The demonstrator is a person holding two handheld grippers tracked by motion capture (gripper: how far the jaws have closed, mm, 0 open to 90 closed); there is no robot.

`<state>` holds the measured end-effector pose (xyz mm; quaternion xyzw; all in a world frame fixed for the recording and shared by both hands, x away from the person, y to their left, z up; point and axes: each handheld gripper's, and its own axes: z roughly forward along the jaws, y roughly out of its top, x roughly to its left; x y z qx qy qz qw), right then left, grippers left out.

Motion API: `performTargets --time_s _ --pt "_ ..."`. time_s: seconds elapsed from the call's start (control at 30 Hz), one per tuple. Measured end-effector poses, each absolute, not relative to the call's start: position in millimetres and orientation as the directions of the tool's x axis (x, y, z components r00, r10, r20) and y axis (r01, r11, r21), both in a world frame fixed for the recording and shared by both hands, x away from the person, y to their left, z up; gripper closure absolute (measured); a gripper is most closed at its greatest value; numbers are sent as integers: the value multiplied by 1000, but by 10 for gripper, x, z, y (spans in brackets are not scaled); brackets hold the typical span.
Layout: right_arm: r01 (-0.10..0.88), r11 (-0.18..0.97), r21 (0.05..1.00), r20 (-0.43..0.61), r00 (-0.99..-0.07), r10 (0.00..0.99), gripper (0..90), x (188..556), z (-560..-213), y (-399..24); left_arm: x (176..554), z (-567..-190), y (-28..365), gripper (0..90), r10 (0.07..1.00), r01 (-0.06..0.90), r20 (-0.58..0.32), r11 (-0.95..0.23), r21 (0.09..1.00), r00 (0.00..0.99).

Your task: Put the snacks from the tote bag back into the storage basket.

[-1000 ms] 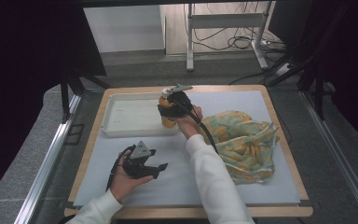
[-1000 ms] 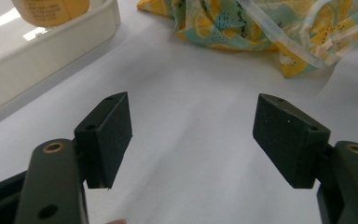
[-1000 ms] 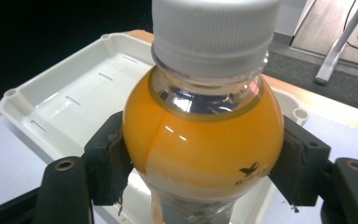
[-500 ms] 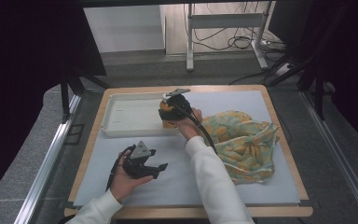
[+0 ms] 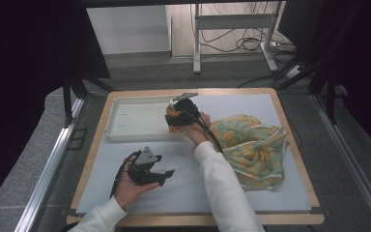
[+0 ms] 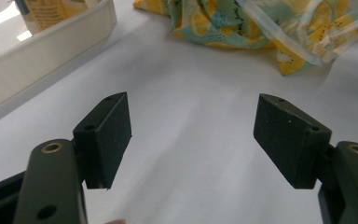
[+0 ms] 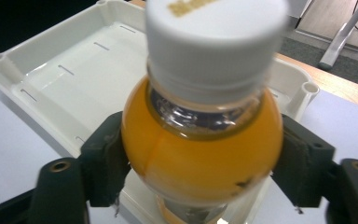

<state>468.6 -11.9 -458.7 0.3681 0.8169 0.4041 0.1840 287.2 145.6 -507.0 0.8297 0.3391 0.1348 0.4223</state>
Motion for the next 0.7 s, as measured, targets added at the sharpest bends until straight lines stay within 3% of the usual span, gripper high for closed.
performTargets --time_s 0.17,0.7 --pt "457 388 801 8 -655 755 179 4645 -4560 -114 2875 -5070 1457 275 675 447 -60 -417 791 735" --pt "430 339 837 34 -659 752 163 4558 -4420 -200 2870 -5077 1504 273 688 456 -61 -409 791 723"
